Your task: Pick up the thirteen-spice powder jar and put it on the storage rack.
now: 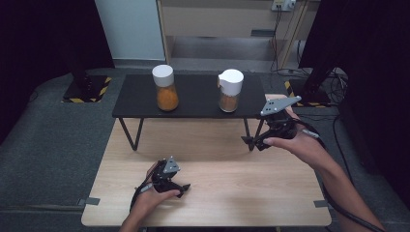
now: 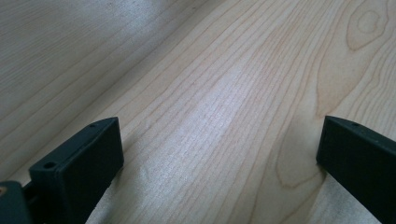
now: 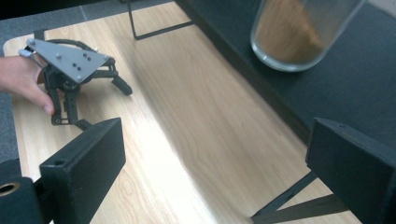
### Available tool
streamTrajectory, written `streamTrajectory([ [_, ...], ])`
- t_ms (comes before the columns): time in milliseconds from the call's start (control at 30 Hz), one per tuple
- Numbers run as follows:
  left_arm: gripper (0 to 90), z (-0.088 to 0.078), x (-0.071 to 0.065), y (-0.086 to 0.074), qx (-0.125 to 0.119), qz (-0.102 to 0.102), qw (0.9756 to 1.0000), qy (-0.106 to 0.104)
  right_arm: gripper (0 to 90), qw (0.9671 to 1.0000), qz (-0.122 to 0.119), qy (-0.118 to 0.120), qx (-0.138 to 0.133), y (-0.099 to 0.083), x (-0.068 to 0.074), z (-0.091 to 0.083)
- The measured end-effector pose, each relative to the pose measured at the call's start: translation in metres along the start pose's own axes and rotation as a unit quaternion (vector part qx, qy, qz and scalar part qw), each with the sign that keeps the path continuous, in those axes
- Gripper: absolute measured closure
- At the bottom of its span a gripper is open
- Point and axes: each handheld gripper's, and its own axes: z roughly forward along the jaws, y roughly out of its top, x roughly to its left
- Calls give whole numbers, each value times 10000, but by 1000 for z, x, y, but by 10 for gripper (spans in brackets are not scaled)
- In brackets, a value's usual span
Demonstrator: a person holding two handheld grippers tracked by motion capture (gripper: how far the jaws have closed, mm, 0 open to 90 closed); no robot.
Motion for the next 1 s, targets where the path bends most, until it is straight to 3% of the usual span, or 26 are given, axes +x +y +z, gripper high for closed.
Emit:
streamTrajectory([
  [1000,0,0,0,0,0,2,10000,0,61,9986,328,291,281,-48,5,35],
])
